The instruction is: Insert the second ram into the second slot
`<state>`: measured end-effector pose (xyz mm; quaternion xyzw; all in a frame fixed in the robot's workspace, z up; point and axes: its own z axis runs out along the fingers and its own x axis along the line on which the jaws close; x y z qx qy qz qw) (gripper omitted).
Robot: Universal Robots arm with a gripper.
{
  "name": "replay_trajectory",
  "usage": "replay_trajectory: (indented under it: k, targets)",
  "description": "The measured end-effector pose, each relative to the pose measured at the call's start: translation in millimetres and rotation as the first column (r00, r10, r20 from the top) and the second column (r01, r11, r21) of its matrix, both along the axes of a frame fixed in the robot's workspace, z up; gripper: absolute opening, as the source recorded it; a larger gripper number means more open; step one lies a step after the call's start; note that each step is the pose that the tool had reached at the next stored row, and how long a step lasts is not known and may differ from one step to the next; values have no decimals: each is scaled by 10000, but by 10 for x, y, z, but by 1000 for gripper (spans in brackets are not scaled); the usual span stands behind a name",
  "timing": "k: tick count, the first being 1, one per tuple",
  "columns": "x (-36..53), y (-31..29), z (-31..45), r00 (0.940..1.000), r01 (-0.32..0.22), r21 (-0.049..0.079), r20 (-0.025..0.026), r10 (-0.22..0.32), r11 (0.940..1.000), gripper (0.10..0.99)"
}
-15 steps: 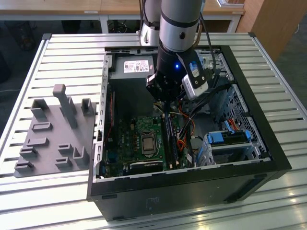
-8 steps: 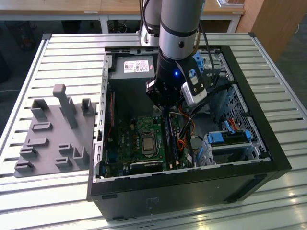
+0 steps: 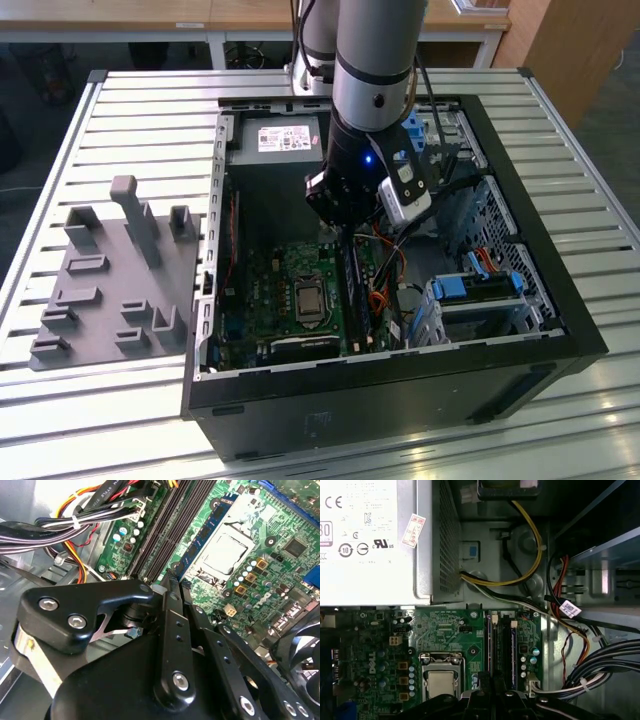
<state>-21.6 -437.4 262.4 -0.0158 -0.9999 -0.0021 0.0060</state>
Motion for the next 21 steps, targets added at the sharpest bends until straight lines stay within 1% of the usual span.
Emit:
replay_trajectory:
  k: [3, 5, 8, 10, 14, 17, 21]
  targets:
    - [1, 0, -16, 10000, -2, 4, -23, 2, 10000, 137]
    - [1, -1, -33, 10000, -2, 2, -49, 2, 10000, 137]
    - [1, -17, -54, 10000, -2, 5, -83, 2, 10000, 137]
    - [1, -19, -71, 9999, -1, 3, -116, 1, 10000, 137]
    - [18, -19, -102, 9999, -1, 47, -173, 2, 10000, 137]
    - [18, -24, -116, 9998, 0, 46, -182, 1, 10000, 137]
    - [19, -58, -133, 9998, -2, 48, -189, 3, 10000, 137]
